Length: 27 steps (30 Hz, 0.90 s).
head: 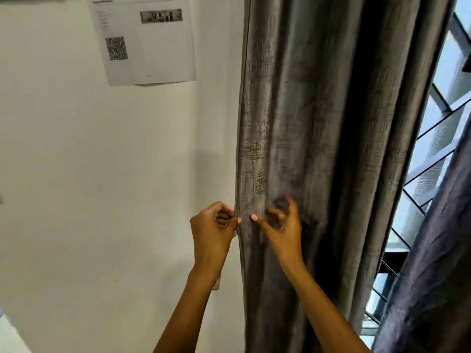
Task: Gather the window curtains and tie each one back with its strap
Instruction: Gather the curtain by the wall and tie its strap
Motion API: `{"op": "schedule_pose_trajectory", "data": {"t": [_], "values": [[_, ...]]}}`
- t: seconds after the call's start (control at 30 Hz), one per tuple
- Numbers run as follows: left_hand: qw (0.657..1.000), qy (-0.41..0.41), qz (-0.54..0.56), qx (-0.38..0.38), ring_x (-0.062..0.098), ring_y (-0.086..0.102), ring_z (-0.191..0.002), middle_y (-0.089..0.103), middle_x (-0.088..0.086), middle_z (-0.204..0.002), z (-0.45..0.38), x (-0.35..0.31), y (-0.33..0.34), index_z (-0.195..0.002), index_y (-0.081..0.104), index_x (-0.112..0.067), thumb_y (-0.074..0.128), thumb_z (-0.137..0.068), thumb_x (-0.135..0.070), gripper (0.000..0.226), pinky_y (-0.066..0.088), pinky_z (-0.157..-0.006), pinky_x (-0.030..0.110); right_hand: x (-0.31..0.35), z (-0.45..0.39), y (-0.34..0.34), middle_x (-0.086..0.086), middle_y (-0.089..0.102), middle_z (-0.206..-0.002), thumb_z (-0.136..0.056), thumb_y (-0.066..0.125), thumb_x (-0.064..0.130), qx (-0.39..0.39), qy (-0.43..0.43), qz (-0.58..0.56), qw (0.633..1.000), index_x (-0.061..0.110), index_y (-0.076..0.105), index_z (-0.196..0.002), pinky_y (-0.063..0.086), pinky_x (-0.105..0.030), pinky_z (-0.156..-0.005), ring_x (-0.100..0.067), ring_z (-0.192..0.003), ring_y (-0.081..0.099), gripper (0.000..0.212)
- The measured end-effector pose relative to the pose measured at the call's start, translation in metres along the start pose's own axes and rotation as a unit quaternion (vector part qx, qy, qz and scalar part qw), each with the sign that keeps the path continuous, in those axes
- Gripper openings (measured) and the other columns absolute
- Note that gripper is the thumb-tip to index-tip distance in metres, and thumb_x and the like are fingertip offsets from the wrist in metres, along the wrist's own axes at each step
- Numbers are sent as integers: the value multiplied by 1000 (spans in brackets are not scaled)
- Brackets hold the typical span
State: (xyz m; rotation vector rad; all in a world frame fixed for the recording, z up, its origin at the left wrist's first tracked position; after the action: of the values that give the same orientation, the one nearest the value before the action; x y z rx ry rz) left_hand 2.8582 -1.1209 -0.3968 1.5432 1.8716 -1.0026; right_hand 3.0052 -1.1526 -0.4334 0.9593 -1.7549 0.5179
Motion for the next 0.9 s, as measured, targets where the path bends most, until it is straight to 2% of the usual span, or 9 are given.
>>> {"op": "schedule_pose_trajectory", "data": {"t": [0.07, 0.13, 0.23, 0.33, 0.6, 0.7, 0.73, 0.83, 0.9], "values": [[1000, -3, -2, -23, 12, 66, -65, 67, -3, -70, 3, 3, -1, -75, 68, -15, 77, -76, -15, 10, 57, -63, 19, 1, 6, 4, 1, 69, -87, -75, 76, 3, -11, -56, 22, 998, 22, 58, -116, 57, -31, -84, -4, -82, 67, 49], [999, -2, -13, -46, 12, 66, -64, 67, -4, -69, 6, 4, -2, -73, 68, -17, 76, -78, -16, 9, 54, -64, 14, 5, 22, 7, 7, 68, -84, -77, 75, 3, -44, -130, 91, 986, 26, 65, -95, 57, -23, -76, -4, -79, 66, 32], [998, 11, 8, -58, 11, 66, -64, 67, -6, -68, 12, 0, -1, -72, 69, -17, 75, -79, -12, 10, 55, -64, 14, 10, 41, 11, 6, 66, -91, -80, 73, 6, -79, -239, 200, 947, 16, 69, -94, 55, -20, -77, -4, -83, 64, 18], [996, 8, 68, -52, 9, 69, -67, 71, -4, -72, 22, -2, 1, -77, 74, -12, 74, -79, -10, 3, 59, -65, 24, 14, 48, 14, 4, 63, -95, -82, 70, 5, -57, -265, 229, 935, 13, 69, -97, 52, -16, -77, -4, -84, 63, 17], [992, -28, 116, -32, 10, 71, -70, 73, -2, -75, 22, -2, -3, -84, 75, -11, 77, -77, -16, 9, 60, -69, 33, 10, 51, 21, 13, 58, -97, -84, 59, 2, 64, -224, 134, 963, 24, 66, -112, 50, -17, -83, -3, -91, 60, 36], [996, -20, 84, -34, 8, 69, -67, 71, -4, -72, 15, 0, -8, -79, 72, -15, 76, -77, -14, 5, 61, -68, 32, 4, 43, 16, 7, 52, -124, -83, 66, 4, 24, -209, 161, 964, 24, 63, -120, 45, -22, -98, -3, -116, 51, 42], [996, -24, 83, -32, 7, 68, -67, 70, -4, -73, 13, 1, -10, -79, 70, -17, 76, -77, -14, 7, 61, -68, 31, 1, 37, 11, 2, 41, -140, -84, 70, 14, -24, -177, 167, 970, 26, 56, -128, 38, -28, -107, -9, -131, 40, 48], [995, -44, 90, -2, 14, 70, -70, 71, 1, -76, 6, 6, -14, -82, 70, -16, 76, -76, -15, 9, 61, -69, 37, -1, 16, 0, 0, -3, -159, -67, 76, 50, -81, -61, 166, 981, 25, 6, -152, 13, -33, -116, -17, -147, 2, 113], [996, -45, 76, 16, 17, 70, -69, 71, 2, -75, 2, 6, -16, -81, 69, -18, 77, -75, -15, 11, 61, -68, 39, -1, 4, 1, 1, 4, -159, -63, 80, 45, -43, -24, 104, 993, 27, -8, -151, 20, -27, -113, -10, -145, 9, 125]]}}
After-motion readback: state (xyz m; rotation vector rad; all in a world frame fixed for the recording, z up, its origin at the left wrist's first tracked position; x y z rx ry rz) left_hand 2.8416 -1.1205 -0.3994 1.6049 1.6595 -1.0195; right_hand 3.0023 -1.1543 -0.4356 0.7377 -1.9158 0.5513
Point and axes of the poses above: each hand's wrist, its own z-axis away from the middle knuckle, its own y-axis out of the palm, x = y × z, the point moved 3 cm from there along -z, towards the middle knuckle
